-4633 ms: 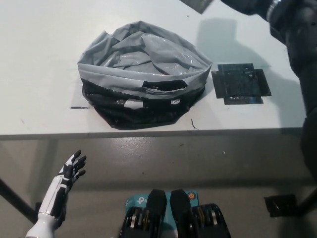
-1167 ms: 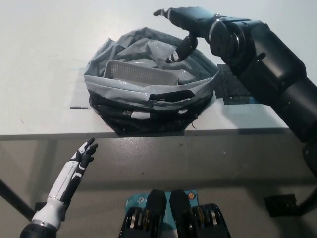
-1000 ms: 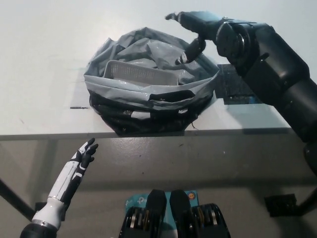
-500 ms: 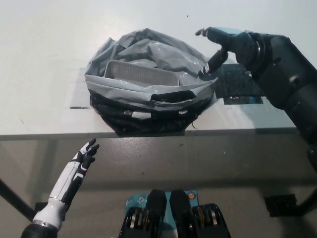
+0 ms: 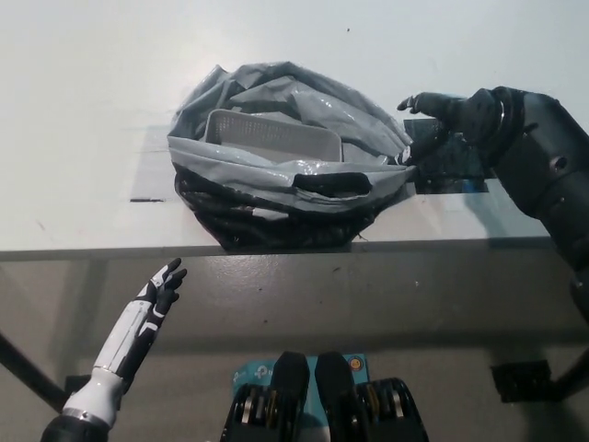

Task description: Use the right hand to pick up a small rectangular container and put it into a plastic bag and lift the bag

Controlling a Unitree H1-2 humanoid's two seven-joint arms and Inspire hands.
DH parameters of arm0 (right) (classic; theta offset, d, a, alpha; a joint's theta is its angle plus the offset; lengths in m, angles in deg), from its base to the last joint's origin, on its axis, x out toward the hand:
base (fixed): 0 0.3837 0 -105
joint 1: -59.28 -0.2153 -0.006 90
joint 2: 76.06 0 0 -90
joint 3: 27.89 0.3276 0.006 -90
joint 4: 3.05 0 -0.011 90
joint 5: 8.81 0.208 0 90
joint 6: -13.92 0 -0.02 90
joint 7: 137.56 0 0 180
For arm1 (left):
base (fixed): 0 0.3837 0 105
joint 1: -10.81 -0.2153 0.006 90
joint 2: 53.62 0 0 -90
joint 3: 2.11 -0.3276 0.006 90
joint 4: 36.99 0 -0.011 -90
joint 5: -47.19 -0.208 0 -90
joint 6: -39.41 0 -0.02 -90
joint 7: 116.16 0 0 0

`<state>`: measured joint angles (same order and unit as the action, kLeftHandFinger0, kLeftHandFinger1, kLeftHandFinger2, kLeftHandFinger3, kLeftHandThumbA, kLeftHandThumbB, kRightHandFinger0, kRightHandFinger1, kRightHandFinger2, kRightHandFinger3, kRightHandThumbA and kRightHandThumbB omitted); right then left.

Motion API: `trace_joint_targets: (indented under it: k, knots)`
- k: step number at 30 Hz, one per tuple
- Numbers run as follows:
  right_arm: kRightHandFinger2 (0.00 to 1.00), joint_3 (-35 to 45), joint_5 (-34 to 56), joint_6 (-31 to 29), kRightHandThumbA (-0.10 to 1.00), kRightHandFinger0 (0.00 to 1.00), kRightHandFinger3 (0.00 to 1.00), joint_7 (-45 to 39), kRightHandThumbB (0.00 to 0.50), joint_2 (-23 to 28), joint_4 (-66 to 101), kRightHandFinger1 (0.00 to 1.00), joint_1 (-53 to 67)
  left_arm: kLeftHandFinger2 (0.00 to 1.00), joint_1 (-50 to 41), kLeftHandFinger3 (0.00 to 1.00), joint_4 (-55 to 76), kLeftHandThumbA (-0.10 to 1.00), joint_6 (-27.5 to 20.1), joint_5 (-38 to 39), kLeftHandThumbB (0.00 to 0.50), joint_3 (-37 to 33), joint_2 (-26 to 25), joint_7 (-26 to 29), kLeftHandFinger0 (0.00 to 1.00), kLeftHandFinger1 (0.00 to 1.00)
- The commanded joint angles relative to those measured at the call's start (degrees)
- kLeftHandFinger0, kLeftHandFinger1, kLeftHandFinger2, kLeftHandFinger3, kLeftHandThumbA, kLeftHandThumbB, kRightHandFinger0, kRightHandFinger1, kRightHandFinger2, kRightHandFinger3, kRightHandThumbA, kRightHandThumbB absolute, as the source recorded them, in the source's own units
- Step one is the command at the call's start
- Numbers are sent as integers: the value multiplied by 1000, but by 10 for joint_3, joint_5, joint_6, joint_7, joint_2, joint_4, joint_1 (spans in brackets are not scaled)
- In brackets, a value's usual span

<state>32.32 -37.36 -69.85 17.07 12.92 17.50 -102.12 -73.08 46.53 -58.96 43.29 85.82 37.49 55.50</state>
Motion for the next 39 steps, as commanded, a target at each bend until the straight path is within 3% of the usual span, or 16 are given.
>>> trace_joint_targets:
  k: [1, 4, 5, 7, 9, 11, 12, 13, 17, 19, 25, 29, 31, 34, 36, 39]
  knots:
    - [1000, 21, 26, -15, 891, 1000, 1000, -38, 478, 0, -2, 1000, -25, 1000, 15, 1000, 7, 1000, -19, 1, 168, 0, -11, -8, 1000, 1000]
    - [1000, 32, 38, -24, 896, 948, 1000, -52, 420, 1, -2, 998, -23, 1000, 17, 1000, 10, 1000, -14, 0, 172, -1, -13, -10, 1000, 1000]
    - [1000, 46, 52, -20, 878, 823, 1000, -63, 397, 1, -7, 874, -25, 1000, 19, 1000, 13, 1000, -10, -1, 170, -2, -15, -12, 1000, 1000]
    - [938, 60, 66, -19, 894, 728, 1000, -82, 342, 1, -13, 814, -28, 1000, 22, 1000, 12, 1000, -7, -2, 158, -3, -16, -13, 1000, 1000]
    - [749, 96, 100, -2, 808, 634, 949, -109, 238, 0, -24, 679, -32, 1000, 21, 1000, 17, 1000, 0, -2, 155, -4, -17, -14, 1000, 1000]
    - [708, 107, 104, 0, 765, 582, 904, -114, 226, -1, -27, 630, -32, 1000, 21, 1000, 18, 1000, 1, -1, 155, -4, -17, -14, 1000, 1000]
    - [507, 116, 110, 1, 693, 353, 748, -115, 196, -1, -30, 423, -34, 1000, 23, 1000, 16, 1000, 1, -1, 154, -5, -17, -15, 1000, 1000]
    - [126, 170, 156, 33, 348, 15, 251, -109, 135, -5, -42, 24, -40, 1000, 27, 1000, 14, 1000, 1, -3, 162, -6, -18, -17, 1000, 1000]
    - [259, 220, 181, 60, 253, 1, 359, -97, 111, -9, -50, 61, -44, 1000, 29, 1000, 12, 1000, 1, 1, 164, -5, -17, -19, 1000, 1000]
    - [619, 256, 199, 93, 131, 0, 580, -68, 58, -15, -45, 204, -45, 1000, 31, 1000, 8, 1000, -4, -2, 164, -6, -18, -20, 1000, 1000]
    - [894, 285, 199, 102, 142, 8, 517, -58, 15, -13, -36, 421, -38, 1000, 38, 1000, 7, 1000, 3, -4, 175, -7, -19, -24, 1000, 1000]
    - [869, 299, 213, 106, 89, 20, 519, -59, 16, -9, -44, 457, -39, 1000, 41, 1000, 6, 1000, 2, -1, 165, -7, -19, -26, 1000, 1000]
    - [819, 310, 222, 107, 109, 9, 745, -64, 12, -7, -41, 422, -40, 1000, 41, 1000, 6, 1000, 2, -3, 165, -6, -20, -26, 998, 1000]
    - [888, 328, 239, 124, 191, 0, 721, -63, 19, -8, -35, 406, -49, 1000, 43, 1000, 5, 1000, 0, -4, 166, -5, -20, -26, 989, 1000]
    - [779, 343, 255, 129, 217, 0, 601, -69, 10, -12, -30, 369, -63, 1000, 44, 1000, 2, 1000, -3, -5, 160, -4, -19, -24, 985, 1000]
    - [733, 368, 280, 143, 241, 0, 650, -72, 0, -23, -23, 369, -91, 1000, 43, 1000, 3, 1000, 0, -4, 159, -3, -16, -22, 982, 1000]
